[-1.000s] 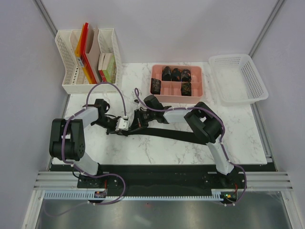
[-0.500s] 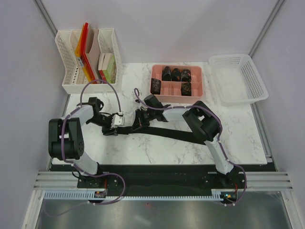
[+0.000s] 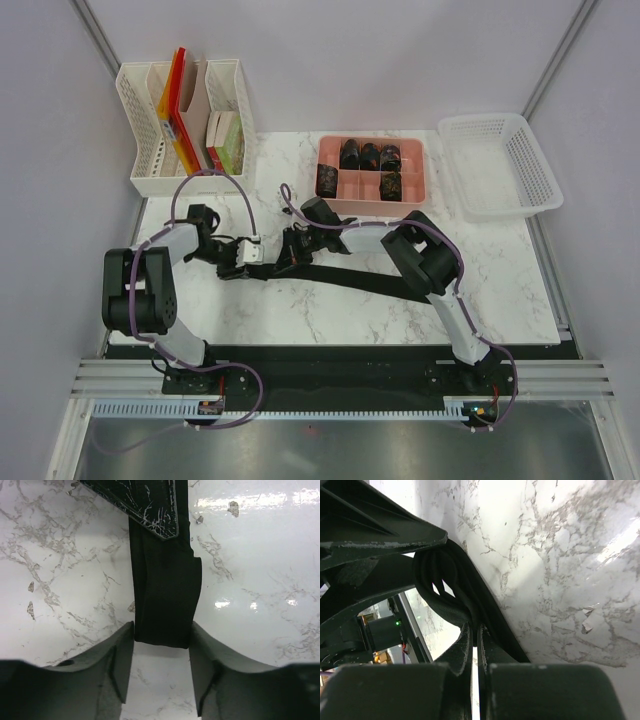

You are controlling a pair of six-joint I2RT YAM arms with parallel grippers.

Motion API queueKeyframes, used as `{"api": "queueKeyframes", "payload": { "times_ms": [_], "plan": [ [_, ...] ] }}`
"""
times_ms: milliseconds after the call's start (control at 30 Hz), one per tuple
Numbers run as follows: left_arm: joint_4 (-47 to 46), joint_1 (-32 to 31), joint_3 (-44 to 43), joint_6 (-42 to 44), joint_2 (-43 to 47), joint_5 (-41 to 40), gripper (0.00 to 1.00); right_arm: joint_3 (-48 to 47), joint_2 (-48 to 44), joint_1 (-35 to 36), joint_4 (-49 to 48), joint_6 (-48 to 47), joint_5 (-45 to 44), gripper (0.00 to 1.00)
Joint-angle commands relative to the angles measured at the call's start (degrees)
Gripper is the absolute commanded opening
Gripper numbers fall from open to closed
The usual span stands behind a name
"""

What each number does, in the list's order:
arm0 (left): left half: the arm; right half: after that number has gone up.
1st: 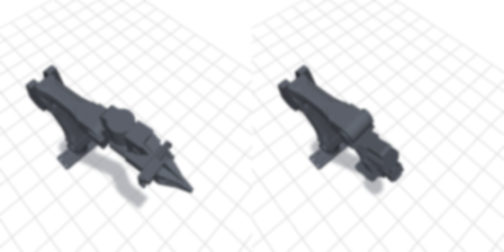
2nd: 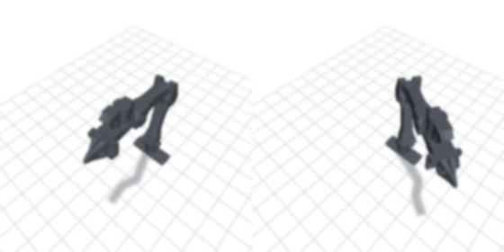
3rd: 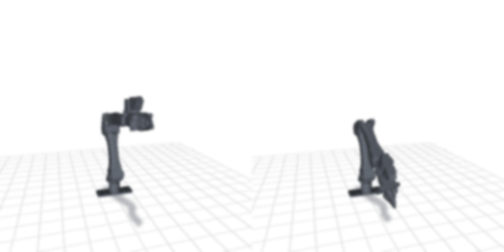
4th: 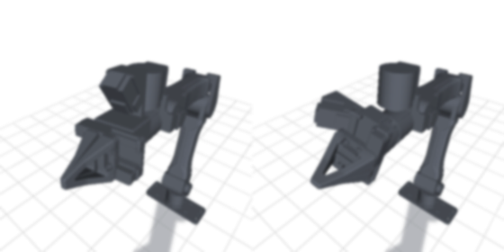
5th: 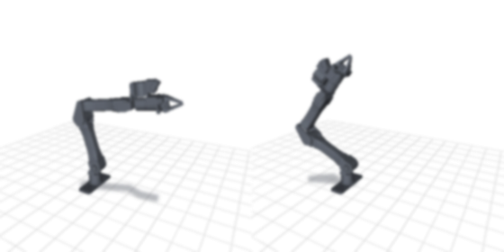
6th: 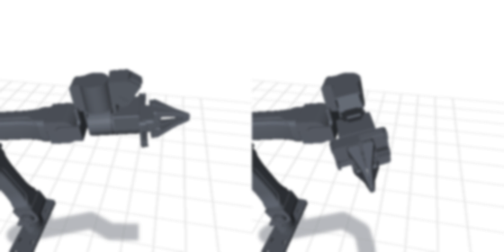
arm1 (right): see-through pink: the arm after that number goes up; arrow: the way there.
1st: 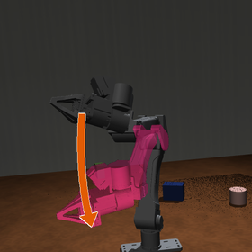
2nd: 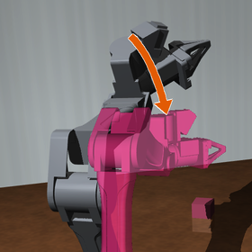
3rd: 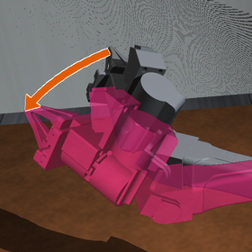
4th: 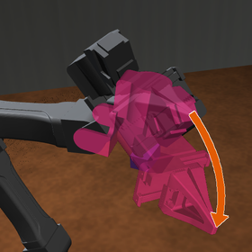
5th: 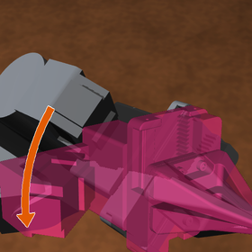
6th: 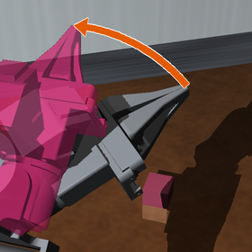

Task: Roll the ties
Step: Roll the tie at the center of the board.

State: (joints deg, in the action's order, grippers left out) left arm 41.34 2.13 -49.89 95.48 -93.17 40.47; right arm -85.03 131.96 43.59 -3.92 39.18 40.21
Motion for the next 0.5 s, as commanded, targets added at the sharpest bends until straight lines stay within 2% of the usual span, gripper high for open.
{"api": "queueKeyframes", "payload": {
  "times_ms": [0,33,233,467],
  "plan": [
    [-1.10,-0.28,-0.65,-1.70,2.19,0.66,0.48,0.57,3.48,-0.18,6.03,-3.06,-6.10,0.00],
    [0.04,-0.29,-1.34,-1.53,2.81,2.14,0.44,0.57,3.39,-0.18,6.38,-3.06,-6.19,0.00],
    [3.13,-4.84,-2.32,-3.54,5.36,4.53,0.39,0.13,3.83,0.53,6.30,-2.62,-6.37,0.00],
    [0.85,-8.46,-5.74,-14.51,1.24,6.47,0.40,0.22,3.74,0.62,6.03,-2.00,-6.19,0.00]
  ]
}}
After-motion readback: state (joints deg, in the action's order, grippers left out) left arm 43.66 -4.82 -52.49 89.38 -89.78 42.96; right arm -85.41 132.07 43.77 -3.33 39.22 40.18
